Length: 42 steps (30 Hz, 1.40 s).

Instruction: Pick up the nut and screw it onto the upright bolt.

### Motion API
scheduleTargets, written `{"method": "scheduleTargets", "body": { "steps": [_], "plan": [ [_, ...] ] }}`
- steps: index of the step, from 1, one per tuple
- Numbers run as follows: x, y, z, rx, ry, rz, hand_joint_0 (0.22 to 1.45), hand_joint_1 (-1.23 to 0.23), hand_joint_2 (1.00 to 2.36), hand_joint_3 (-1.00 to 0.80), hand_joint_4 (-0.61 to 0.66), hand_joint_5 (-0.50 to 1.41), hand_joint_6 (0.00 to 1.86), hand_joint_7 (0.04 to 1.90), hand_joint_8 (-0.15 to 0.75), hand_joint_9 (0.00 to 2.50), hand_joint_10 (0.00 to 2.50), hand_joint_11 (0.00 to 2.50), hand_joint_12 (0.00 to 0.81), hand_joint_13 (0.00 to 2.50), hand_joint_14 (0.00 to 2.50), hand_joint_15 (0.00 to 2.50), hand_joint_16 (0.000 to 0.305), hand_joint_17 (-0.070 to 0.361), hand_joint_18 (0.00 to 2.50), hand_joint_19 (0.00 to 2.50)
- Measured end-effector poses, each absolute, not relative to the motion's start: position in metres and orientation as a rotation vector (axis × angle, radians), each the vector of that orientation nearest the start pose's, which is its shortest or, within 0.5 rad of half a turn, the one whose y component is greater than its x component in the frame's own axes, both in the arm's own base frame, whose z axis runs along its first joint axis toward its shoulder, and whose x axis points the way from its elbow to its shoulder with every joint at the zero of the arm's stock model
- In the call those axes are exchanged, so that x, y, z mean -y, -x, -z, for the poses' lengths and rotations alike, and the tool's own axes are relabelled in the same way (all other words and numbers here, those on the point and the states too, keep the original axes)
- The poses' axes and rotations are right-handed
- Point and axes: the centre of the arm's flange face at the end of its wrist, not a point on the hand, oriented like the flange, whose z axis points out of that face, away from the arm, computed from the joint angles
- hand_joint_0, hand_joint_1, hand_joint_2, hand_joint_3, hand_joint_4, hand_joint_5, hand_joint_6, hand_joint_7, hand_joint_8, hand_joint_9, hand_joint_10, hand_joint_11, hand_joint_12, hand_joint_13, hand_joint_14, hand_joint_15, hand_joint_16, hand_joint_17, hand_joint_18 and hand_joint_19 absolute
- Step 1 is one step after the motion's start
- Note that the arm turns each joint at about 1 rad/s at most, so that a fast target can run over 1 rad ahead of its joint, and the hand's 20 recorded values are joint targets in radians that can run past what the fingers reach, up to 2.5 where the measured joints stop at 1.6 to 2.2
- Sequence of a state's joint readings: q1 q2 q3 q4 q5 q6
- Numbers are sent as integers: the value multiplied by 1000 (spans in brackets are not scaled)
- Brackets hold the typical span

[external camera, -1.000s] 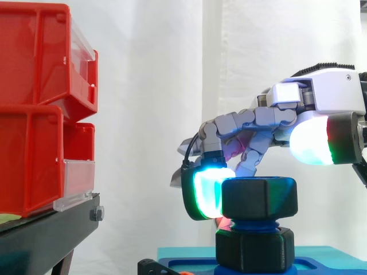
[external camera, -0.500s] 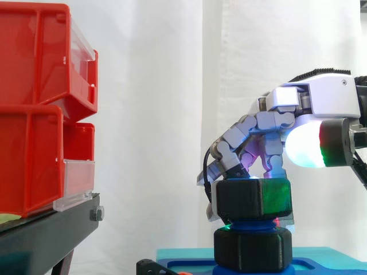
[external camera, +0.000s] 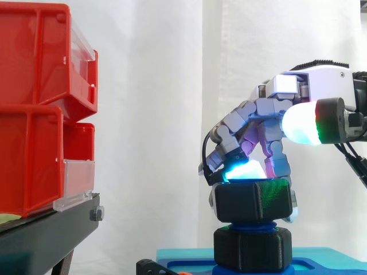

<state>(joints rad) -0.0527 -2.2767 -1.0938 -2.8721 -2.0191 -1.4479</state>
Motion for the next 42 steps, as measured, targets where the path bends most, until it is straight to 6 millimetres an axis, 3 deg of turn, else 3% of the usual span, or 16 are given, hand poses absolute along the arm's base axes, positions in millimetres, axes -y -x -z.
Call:
{"method": "scheduleTargets", "body": {
  "steps": [4, 12, 19, 21, 28, 35, 42],
  "plan": [
    [137, -745, -307, -1520, 234, -403, 454, -58, 1000, -500, 183, 21, 504, 1341, 294, 1374, 0, 0, 304, 749, 0, 0, 39, 87, 555, 0],
    [148, -749, -333, -1479, 269, -405, 449, -70, 1000, -500, 250, -70, 505, 975, 291, 1071, 0, 0, 355, 561, 0, 0, 46, 104, 382, 0],
    [159, -750, -343, -1451, 284, -382, 432, -73, 1000, -500, 184, -141, 502, 712, 269, 747, 0, 0, 374, 331, 0, 0, 50, 113, 134, 0],
    [158, -750, -343, -1451, 286, -381, 428, -74, 1000, -500, 172, -149, 502, 682, 262, 668, 0, 0, 376, 249, 0, 0, 52, 116, 8, 0],
    [143, -750, -325, -1475, 275, -385, 417, 44, 1000, -500, 147, -166, 501, 640, 249, 438, 0, 0, 380, 0, 0, 0, 54, 122, 0, 0],
    [121, -750, -304, -1492, 263, -399, 415, 56, 1000, -500, 146, -170, 501, 632, 245, 365, 0, 0, 381, 0, 0, 0, 56, 127, 0, 0],
    [102, -750, -297, -1512, 257, -423, 416, 56, 1000, -500, 150, -168, 501, 639, 247, 355, 0, 0, 380, 0, 0, 0, 57, 127, 0, 0]
  ]
}}
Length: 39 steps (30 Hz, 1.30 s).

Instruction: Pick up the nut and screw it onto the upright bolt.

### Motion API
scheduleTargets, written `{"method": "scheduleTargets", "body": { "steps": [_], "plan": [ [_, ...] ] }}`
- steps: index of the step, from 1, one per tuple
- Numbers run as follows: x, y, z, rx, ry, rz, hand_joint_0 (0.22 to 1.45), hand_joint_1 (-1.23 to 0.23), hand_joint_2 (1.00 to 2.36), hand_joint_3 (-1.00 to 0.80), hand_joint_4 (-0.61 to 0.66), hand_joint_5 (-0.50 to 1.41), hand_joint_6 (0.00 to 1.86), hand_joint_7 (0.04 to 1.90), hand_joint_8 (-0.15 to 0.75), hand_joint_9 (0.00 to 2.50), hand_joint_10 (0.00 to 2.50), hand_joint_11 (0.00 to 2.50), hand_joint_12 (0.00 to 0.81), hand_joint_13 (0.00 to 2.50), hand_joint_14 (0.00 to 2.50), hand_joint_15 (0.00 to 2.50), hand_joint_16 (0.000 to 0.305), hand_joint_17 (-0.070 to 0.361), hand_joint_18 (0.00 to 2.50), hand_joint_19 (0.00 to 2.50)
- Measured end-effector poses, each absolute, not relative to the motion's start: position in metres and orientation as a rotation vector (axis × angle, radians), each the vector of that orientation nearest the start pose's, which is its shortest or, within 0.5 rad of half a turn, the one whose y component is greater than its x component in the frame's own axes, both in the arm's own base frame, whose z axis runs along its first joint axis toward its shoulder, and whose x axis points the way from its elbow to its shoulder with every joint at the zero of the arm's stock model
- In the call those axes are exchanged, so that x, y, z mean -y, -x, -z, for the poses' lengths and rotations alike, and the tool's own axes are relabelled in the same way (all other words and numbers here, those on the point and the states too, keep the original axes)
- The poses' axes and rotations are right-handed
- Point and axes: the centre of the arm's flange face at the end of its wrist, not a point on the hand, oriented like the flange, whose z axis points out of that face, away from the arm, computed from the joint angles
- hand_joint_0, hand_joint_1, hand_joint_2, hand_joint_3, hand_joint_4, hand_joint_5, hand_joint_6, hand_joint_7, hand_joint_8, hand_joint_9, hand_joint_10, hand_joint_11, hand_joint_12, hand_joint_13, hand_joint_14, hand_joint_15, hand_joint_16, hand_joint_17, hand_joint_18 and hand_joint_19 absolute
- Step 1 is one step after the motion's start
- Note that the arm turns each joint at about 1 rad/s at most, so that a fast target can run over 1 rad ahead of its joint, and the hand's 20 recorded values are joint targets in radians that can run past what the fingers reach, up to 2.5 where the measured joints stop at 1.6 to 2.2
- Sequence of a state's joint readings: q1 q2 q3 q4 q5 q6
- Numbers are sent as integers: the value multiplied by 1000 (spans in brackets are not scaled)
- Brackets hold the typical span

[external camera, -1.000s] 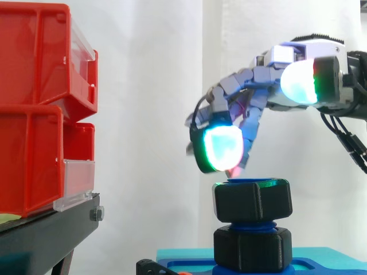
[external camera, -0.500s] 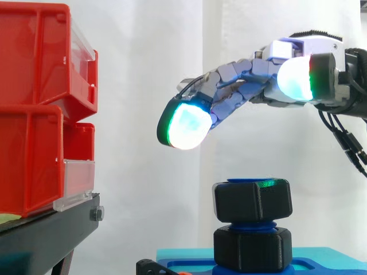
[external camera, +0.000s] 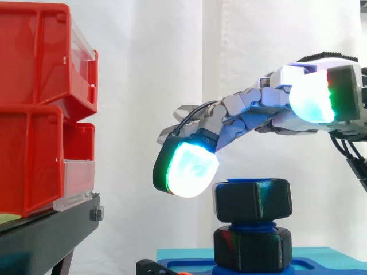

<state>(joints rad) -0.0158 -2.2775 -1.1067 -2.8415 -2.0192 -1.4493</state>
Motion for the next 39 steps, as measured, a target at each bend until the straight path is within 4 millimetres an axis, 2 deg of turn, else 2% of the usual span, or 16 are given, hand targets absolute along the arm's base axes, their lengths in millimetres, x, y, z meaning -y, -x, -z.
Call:
{"method": "scheduleTargets", "body": {
  "steps": [14, 29, 39],
  "plan": [
    [85, -753, -295, -1518, 259, -434, 424, 38, 1000, -500, 173, -148, 502, 718, 261, 399, 0, 0, 384, 0, 0, 0, 55, 124, 0, 0],
    [89, -752, -293, -1517, 258, -427, 425, -1, 1000, -500, 195, -127, 503, 776, 270, 466, 0, 0, 383, 42, 0, 0, 52, 117, 0, 0],
    [93, -751, -291, -1509, 255, -422, 421, -21, 1000, -500, 225, -100, 504, 909, 280, 502, 0, 0, 371, 89, 0, 0, 49, 110, 0, 0]
  ]
}}
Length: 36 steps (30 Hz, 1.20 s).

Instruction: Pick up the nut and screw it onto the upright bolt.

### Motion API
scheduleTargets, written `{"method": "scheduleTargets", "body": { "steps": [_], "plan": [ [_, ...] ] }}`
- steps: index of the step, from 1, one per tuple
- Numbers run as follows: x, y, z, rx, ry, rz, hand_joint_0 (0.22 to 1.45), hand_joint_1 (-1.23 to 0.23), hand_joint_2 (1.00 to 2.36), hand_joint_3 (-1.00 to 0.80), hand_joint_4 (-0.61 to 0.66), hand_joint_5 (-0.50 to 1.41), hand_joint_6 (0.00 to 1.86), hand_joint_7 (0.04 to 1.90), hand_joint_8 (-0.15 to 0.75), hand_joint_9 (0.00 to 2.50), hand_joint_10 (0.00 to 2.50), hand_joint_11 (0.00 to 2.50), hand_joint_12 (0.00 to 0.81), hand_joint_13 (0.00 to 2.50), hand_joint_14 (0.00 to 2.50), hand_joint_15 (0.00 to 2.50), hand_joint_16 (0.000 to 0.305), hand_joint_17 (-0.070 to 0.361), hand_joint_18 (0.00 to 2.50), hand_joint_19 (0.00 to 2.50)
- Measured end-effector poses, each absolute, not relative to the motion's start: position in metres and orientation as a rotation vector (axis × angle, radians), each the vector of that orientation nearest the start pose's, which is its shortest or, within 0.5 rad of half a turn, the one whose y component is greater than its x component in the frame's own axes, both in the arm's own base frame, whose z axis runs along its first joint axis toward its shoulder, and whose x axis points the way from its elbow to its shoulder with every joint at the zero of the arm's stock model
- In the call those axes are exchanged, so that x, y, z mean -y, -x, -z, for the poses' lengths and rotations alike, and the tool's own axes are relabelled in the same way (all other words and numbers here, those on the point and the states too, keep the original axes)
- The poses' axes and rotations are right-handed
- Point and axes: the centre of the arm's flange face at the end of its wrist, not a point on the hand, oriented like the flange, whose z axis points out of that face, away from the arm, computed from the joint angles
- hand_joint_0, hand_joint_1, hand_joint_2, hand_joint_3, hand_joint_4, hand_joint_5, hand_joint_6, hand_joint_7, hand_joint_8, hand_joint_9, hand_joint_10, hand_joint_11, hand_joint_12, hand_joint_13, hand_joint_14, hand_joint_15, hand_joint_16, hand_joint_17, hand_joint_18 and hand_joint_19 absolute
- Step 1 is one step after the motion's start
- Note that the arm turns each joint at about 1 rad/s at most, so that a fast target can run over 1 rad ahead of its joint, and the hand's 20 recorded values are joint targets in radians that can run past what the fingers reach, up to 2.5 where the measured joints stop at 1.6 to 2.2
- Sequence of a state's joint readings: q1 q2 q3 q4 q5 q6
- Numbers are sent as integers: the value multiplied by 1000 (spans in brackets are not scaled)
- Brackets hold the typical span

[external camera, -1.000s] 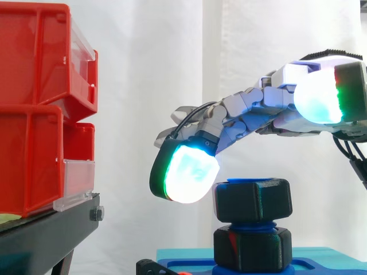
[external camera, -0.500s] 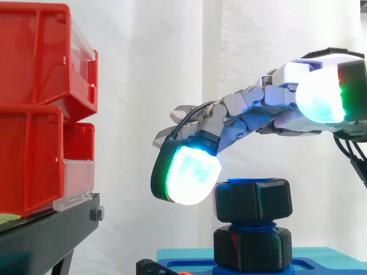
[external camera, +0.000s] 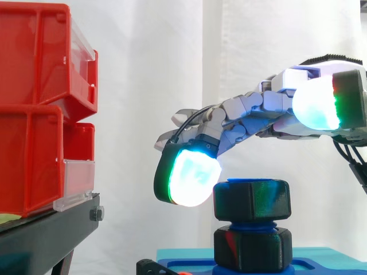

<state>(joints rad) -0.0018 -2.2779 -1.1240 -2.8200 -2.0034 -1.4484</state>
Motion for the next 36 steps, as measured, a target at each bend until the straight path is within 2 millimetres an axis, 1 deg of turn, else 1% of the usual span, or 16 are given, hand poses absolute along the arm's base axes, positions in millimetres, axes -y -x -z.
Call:
{"method": "scheduleTargets", "body": {
  "steps": [1, 7, 9, 13, 26, 28, 32, 33, 36],
  "plan": [
    [93, -751, -291, -1508, 255, -422, 422, -23, 1000, -500, 246, -97, 504, 938, 282, 507, 0, 0, 367, 98, 0, 0, 48, 108, 0, 0],
    [94, -751, -291, -1508, 256, -417, 425, -34, 1000, -500, 242, -75, 505, 1062, 293, 604, 0, 0, 307, 189, 0, 0, 39, 89, 0, 0],
    [94, -751, -291, -1508, 255, -416, 426, -38, 1000, -500, 251, -72, 505, 1080, 294, 614, 0, 0, 296, 205, 0, 0, 39, 88, 13, 0],
    [96, -751, -291, -1508, 253, -415, 428, -47, 1000, -500, 258, -56, 506, 1137, 302, 675, 0, 0, 284, 263, 0, 0, 38, 85, 81, 0],
    [102, -750, -290, -1512, 246, -410, 446, -50, 1000, -500, 217, -5, 505, 1300, 302, 849, 0, 0, 265, 368, 0, 0, 34, 76, 155, 0],
    [104, -750, -290, -1512, 245, -409, 449, -48, 1000, -500, 216, 17, 504, 1362, 302, 926, 0, 0, 259, 435, 0, 0, 32, 72, 188, 0],
    [107, -749, -290, -1513, 243, -405, 460, -52, 1000, -500, 208, 38, 503, 1411, 285, 1054, 0, 0, 248, 513, 0, 0, 29, 66, 248, 0],
    [108, -749, -290, -1513, 242, -405, 465, -59, 1000, -500, 192, 49, 502, 1481, 278, 1152, 0, 0, 233, 575, 0, 0, 27, 61, 310, 0],
    [110, -748, -290, -1514, 241, -404, 472, -71, 1000, -500, 168, 62, 501, 1530, 254, 1253, 0, 0, 213, 645, 0, 0, 25, 56, 369, 0]
  ]
}}
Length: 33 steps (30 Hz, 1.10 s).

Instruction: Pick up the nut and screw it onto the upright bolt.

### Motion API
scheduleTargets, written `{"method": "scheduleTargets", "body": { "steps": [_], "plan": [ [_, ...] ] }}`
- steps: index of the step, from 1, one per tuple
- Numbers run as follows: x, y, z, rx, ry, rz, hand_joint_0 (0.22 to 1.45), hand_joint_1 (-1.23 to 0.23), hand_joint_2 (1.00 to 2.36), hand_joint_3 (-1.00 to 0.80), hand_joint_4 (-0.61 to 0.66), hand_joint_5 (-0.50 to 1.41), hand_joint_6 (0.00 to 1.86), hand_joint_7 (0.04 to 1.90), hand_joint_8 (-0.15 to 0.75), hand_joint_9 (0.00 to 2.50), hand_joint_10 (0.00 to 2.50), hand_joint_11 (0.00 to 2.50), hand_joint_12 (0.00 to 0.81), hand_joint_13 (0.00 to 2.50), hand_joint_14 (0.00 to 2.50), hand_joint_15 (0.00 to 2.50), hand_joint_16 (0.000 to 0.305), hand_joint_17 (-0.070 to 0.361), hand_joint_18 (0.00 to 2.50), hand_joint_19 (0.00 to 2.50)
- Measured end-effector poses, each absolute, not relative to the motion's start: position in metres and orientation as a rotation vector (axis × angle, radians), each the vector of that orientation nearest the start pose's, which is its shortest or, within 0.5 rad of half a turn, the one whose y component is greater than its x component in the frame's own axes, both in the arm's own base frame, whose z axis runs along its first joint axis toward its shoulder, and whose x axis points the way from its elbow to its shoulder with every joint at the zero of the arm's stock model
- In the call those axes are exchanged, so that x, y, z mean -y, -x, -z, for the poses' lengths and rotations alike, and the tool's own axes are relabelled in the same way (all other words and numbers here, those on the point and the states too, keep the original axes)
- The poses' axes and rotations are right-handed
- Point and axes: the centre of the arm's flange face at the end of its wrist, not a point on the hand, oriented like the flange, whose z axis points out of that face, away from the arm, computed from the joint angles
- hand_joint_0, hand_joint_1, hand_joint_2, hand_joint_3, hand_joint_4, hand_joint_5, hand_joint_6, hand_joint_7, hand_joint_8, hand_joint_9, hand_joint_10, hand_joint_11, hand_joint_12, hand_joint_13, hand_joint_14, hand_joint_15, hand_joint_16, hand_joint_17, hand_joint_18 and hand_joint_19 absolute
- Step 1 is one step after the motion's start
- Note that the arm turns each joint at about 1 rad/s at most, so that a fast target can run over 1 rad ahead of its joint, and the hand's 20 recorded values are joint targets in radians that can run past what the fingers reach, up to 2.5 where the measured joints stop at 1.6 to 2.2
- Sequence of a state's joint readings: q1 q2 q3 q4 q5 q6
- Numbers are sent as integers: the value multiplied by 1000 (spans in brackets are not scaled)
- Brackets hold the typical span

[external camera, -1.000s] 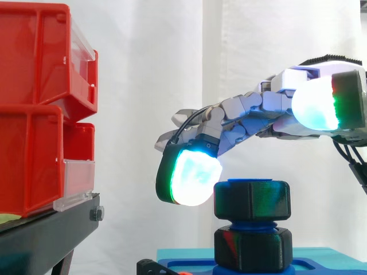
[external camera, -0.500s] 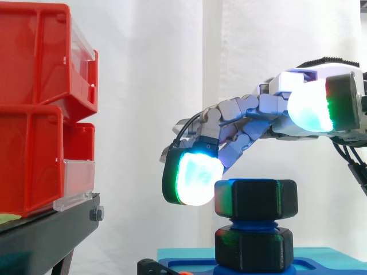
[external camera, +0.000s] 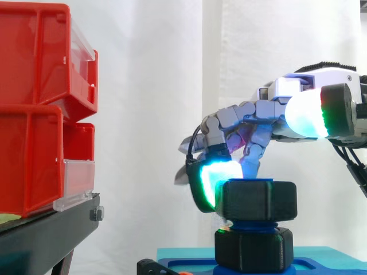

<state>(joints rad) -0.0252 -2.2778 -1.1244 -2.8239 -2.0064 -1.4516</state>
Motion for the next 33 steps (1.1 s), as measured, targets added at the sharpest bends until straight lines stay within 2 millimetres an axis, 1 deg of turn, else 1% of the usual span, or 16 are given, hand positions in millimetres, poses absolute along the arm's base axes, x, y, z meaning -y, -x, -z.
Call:
{"method": "scheduleTargets", "body": {
  "steps": [5, 6, 7, 10, 14, 16, 17, 18, 19, 20, 21, 22, 23, 25, 27, 33],
  "plan": [
    [113, -748, -290, -1515, 239, -403, 482, -112, 1000, -500, 124, 81, 535, 1499, 212, 1490, 0, 0, 170, 795, 0, 0, 19, 44, 519, 0],
    [113, -748, -290, -1516, 239, -403, 482, -143, 1000, -500, 118, 83, 547, 1470, 200, 1589, 0, 0, 168, 893, 0, 0, 18, 40, 568, 0],
    [113, -747, -290, -1517, 238, -403, 483, -156, 1000, -500, 110, 91, 538, 1494, 197, 1719, 0, 0, 174, 949, 0, 0, 15, 35, 598, 0],
    [113, -747, -290, -1520, 237, -403, 479, -175, 1000, -500, 89, 98, 528, 1512, 203, 1783, 0, 0, 183, 1035, 0, 0, 13, 29, 644, 0],
    [114, -747, -289, -1521, 237, -403, 475, -178, 1000, -500, 92, 99, 525, 1524, 203, 1784, 0, 0, 185, 1044, 0, 0, 13, 30, 649, 0],
    [114, -747, -290, -1521, 236, -404, 469, -162, 1000, -500, 113, 95, 501, 1545, 232, 1691, 0, 0, 185, 987, 0, 0, 14, 32, 636, 0],
    [114, -747, -289, -1521, 236, -404, 468, -160, 1000, -500, 121, 86, 501, 1511, 242, 1645, 0, 0, 195, 970, 0, 0, 16, 36, 616, 0],
    [114, -747, -289, -1522, 236, -404, 465, -159, 1000, -500, 161, 46, 504, 1393, 262, 1506, 0, 0, 232, 909, 0, 0, 23, 53, 557, 0],
    [114, -747, -290, -1521, 236, -404, 462, -167, 1000, -500, 211, -22, 506, 1133, 259, 1304, 0, 0, 274, 834, 0, 0, 31, 69, 506, 0],
    [114, -747, -290, -1521, 236, -404, 460, -170, 1000, -500, 220, -34, 506, 1080, 263, 1270, 0, 0, 276, 801, 0, 0, 32, 71, 494, 0],
    [114, -747, -290, -1521, 236, -404, 454, -188, 1000, -500, 206, -100, 504, 884, 254, 1072, 0, 0, 300, 685, 0, 0, 38, 86, 423, 0],
    [114, -747, -290, -1521, 236, -405, 450, -201, 1000, -500, 170, -131, 503, 805, 249, 959, 0, 0, 313, 616, 0, 0, 40, 91, 390, 0],
    [114, -747, -291, -1520, 236, -405, 449, -203, 1000, -500, 159, -138, 503, 788, 245, 919, 0, 0, 315, 613, 0, 0, 41, 93, 363, 0],
    [114, -748, -293, -1516, 236, -405, 436, -235, 1000, -500, 99, -193, 502, 657, 234, 735, 0, 0, 331, 489, 0, 0, 46, 103, 270, 0],
    [113, -749, -295, -1512, 238, -406, 432, -253, 1000, -500, 80, -215, 501, 608, 239, 655, 0, 0, 348, 425, 0, 0, 48, 107, 208, 0],
    [114, -750, -300, -1505, 244, -412, 428, -271, 1000, -500, 54, -232, 500, 551, 229, 545, 0, 0, 355, 330, 0, 0, 50, 112, 109, 0]
  ]
}}
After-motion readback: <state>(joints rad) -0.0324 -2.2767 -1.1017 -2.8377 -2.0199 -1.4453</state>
